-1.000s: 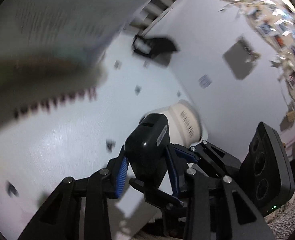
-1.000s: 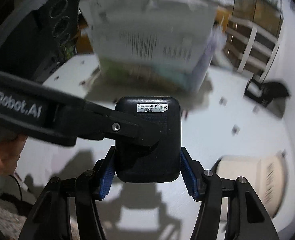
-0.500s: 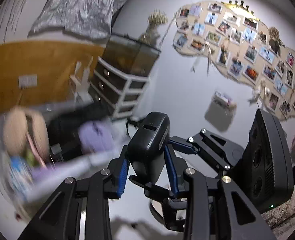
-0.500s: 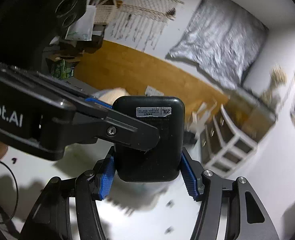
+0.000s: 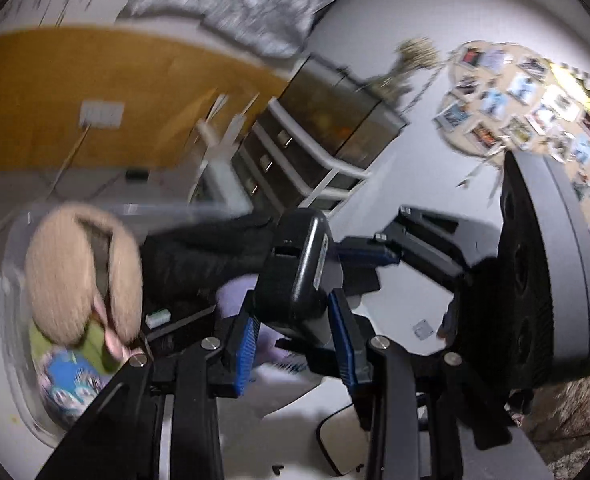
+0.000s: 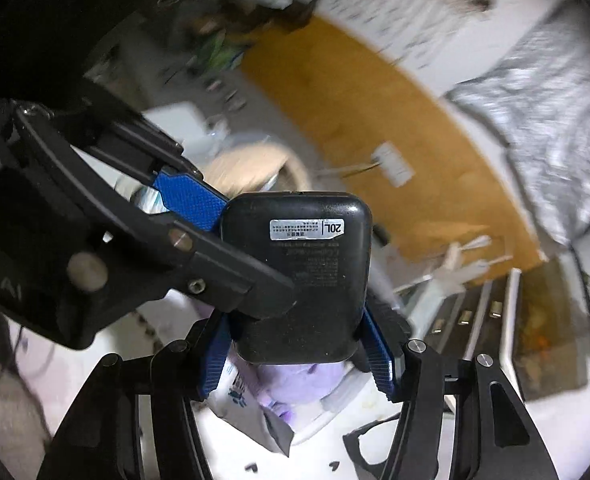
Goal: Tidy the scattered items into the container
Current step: 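Lower the power bank into the box and open the right tool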
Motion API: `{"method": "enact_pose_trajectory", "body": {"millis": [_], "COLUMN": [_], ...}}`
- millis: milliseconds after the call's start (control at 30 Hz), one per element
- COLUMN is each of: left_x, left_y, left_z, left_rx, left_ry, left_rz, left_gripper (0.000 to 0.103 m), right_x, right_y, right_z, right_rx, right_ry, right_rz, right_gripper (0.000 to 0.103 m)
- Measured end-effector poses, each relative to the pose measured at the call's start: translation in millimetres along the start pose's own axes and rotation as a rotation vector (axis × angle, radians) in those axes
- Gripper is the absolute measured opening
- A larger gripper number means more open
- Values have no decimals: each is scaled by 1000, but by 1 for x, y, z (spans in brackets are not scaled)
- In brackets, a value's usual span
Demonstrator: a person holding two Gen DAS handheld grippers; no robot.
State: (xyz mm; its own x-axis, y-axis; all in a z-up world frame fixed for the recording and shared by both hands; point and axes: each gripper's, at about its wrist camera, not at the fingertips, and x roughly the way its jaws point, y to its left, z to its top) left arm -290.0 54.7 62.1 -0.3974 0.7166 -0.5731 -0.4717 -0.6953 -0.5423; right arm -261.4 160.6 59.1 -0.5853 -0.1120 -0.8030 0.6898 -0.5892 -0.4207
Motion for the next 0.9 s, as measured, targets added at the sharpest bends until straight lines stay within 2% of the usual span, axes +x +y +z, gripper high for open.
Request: {"method": "enact_pose_trajectory", "body": {"millis": [133, 267, 433, 533, 600, 733, 833, 900], "left_x": [31, 52, 74, 83, 86, 88, 84, 80], "left_y": [27, 42, 54, 61, 65, 76, 80, 77], "left_z": [-14, -20, -20, -22, -25, -35, -37, -37], "left_rx": [-69, -115, -151, -181, -198, -241, -259, -246], "left_ry": [84, 160, 264, 315, 334, 349, 345, 344], "left_rz": [39, 61, 98, 130, 160, 198, 189, 196], "left_gripper": [34, 34, 34, 34, 37, 48, 51, 60], "right_x": [46, 77, 110, 127, 135, 146, 149, 152], "right_y": [11, 15, 6, 6, 5, 10, 5, 1], "right_z": [-7, -11, -10, -10, -9, -12, -13, -13], "right_rx": [-94, -136, -166, -175, -177, -166, -139, -121], "right_ry": [76, 121, 204, 234, 240, 242, 238, 248], "right_rz": [61, 121, 253, 296, 307, 325, 333, 341], "right_gripper": [61, 61, 61, 60, 60, 60, 61, 60]}}
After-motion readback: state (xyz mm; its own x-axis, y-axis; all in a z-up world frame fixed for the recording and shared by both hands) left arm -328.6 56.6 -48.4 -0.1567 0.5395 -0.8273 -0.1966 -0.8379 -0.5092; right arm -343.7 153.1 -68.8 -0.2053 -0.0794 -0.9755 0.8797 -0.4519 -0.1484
